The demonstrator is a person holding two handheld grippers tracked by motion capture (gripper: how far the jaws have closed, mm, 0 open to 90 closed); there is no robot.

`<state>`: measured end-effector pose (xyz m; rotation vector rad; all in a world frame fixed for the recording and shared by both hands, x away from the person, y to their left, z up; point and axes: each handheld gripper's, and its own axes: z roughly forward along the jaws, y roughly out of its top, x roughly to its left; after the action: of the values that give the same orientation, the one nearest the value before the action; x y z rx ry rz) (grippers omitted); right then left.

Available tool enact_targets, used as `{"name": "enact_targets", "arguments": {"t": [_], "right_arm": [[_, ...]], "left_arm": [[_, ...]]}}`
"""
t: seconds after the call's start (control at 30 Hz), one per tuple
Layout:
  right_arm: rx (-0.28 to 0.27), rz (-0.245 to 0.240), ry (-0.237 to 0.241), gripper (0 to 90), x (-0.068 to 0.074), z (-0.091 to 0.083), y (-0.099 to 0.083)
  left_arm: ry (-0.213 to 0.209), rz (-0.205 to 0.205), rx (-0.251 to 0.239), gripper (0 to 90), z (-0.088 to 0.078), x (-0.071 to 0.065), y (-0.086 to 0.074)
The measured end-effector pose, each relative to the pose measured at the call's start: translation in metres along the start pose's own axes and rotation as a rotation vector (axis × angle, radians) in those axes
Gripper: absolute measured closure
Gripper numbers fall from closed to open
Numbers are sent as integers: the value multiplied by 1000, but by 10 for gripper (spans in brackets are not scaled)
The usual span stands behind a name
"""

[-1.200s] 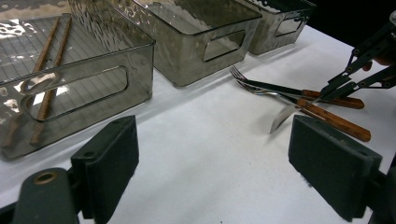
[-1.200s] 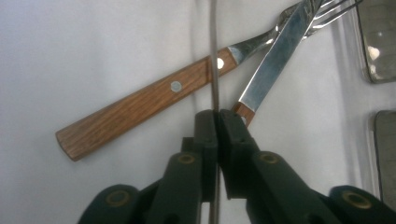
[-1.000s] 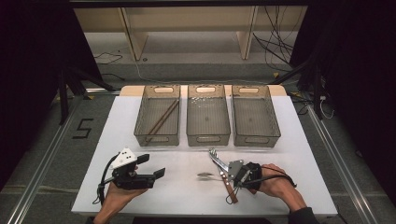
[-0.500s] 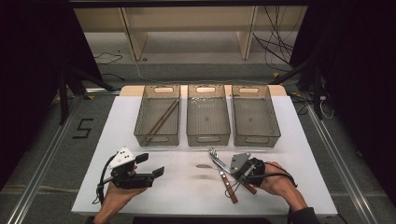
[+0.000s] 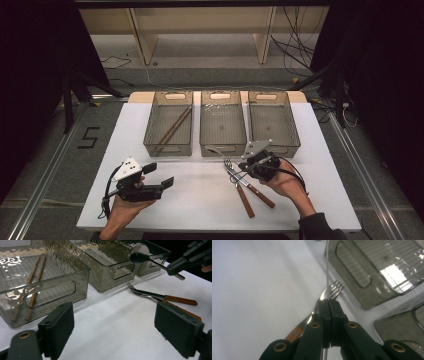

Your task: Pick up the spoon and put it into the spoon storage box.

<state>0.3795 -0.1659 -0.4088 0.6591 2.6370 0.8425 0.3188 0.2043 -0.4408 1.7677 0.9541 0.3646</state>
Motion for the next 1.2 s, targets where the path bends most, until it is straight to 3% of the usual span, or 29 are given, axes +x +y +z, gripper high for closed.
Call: {"name": "enact_targets", "arguments": {"t": [0.3,0.6,1.2], "right_arm": [[-51,112,-6,900,-14,8,21],[-86,179,-9,900,-27,13,45],[-120,327,-38,900,-57,25,74]], "left_arm": [[4,0,-15,160,-2,1,0],[8,-2,-33,159,-4,2,-1],[20,-2,-49,159,-6,4,-1]]}}
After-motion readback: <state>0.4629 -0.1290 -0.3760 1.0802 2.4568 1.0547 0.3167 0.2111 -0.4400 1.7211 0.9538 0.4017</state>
